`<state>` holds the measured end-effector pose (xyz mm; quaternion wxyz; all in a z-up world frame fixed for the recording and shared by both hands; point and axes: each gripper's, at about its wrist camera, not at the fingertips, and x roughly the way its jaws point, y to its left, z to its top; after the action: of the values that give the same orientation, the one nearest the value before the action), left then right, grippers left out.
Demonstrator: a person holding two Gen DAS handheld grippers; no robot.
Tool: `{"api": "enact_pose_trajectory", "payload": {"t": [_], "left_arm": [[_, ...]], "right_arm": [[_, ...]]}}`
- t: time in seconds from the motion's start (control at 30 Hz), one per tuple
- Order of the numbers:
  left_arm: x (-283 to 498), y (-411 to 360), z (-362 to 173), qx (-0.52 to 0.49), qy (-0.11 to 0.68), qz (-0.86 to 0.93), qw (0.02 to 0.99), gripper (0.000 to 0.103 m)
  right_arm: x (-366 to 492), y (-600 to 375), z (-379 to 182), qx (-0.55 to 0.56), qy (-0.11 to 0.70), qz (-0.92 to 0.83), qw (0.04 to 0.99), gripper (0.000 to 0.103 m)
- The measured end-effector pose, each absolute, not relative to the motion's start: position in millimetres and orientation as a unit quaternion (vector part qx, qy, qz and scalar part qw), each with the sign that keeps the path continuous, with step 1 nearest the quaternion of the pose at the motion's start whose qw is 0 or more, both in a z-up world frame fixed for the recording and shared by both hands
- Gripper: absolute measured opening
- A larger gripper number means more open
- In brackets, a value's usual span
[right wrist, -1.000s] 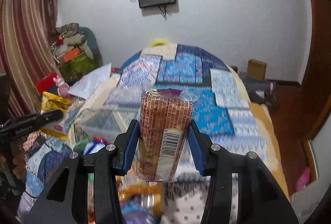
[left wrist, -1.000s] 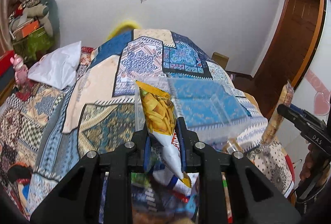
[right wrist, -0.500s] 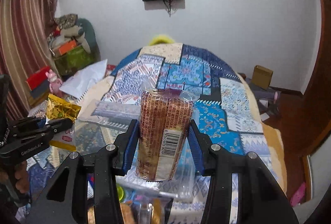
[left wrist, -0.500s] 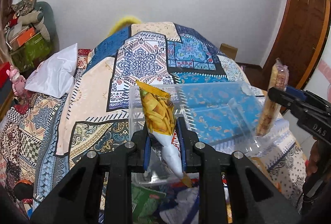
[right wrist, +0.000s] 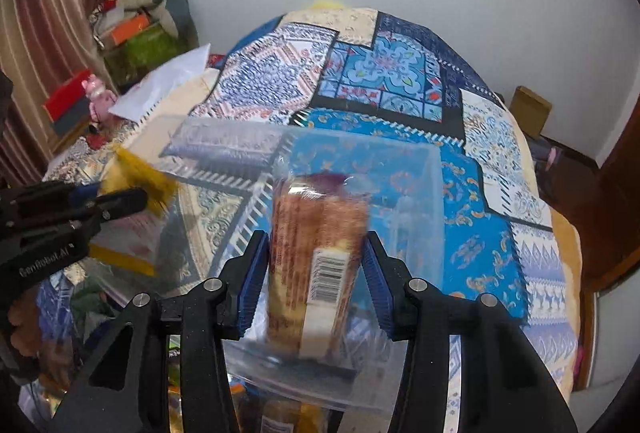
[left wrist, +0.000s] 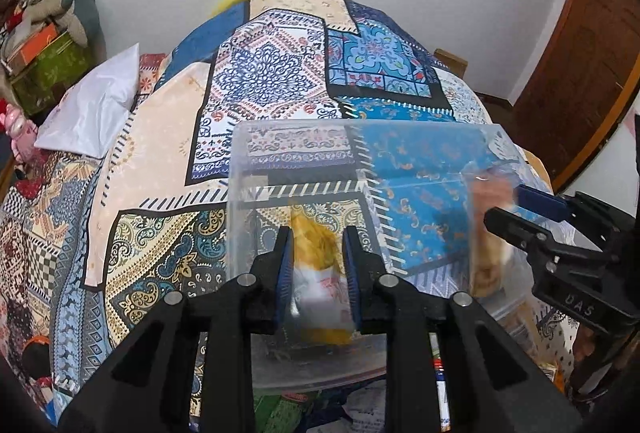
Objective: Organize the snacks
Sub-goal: 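Lower the chip bag into the clear box with left tool while right drops wafer pack, then grasp the orange cookie bag with the left tool while the right tool grasps the red snack bag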
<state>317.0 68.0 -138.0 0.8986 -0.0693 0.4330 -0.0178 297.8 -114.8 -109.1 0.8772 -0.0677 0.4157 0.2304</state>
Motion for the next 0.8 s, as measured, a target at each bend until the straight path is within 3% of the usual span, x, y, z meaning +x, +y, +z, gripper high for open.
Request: {"api": "enact_pose_trajectory", "payload": {"t": [0.1, 0.23, 0.27, 0.33, 0.4, 0.63, 0.8], "left_arm": [[311.5, 71.5, -131.9, -0.077, 0.429, -0.016, 0.9, 0.032], [293.3, 72.1, -114.3, -0.077, 0.414, -0.021, 0.907, 0.034], [286.2, 71.3, -107.8, -0.073, 0.409, -0.021, 0.91, 0.036], [267.5, 70.9, -94.8, -0.066, 0.394, -0.019, 0.917, 0.049], [246.9, 70.6, -83.3, -0.058, 0.379, -0.017, 0.924, 0.054], [173.0, 74.9, -62.2, -0.048, 0.357, -0.005, 0.933, 0.064], [128.0, 77.0, -70.3, -0.046, 0.363, 0.008, 0.931, 0.071]], "right_arm": [[291.9, -120.1, -102.6, -0.068, 0.412, 0.227, 0.88, 0.054], [278.7, -129.4, -85.8, -0.059, 0.4, 0.237, 0.883, 0.055], [275.6, -130.5, -81.9, -0.059, 0.397, 0.238, 0.884, 0.055], [263.4, -136.0, -71.7, -0.058, 0.39, 0.241, 0.887, 0.055], [248.2, -142.4, -62.1, -0.058, 0.383, 0.245, 0.889, 0.055], [187.6, -162.9, -45.6, -0.05, 0.374, 0.257, 0.89, 0.057], [142.7, -171.8, -50.2, -0.048, 0.377, 0.265, 0.886, 0.069]]}}
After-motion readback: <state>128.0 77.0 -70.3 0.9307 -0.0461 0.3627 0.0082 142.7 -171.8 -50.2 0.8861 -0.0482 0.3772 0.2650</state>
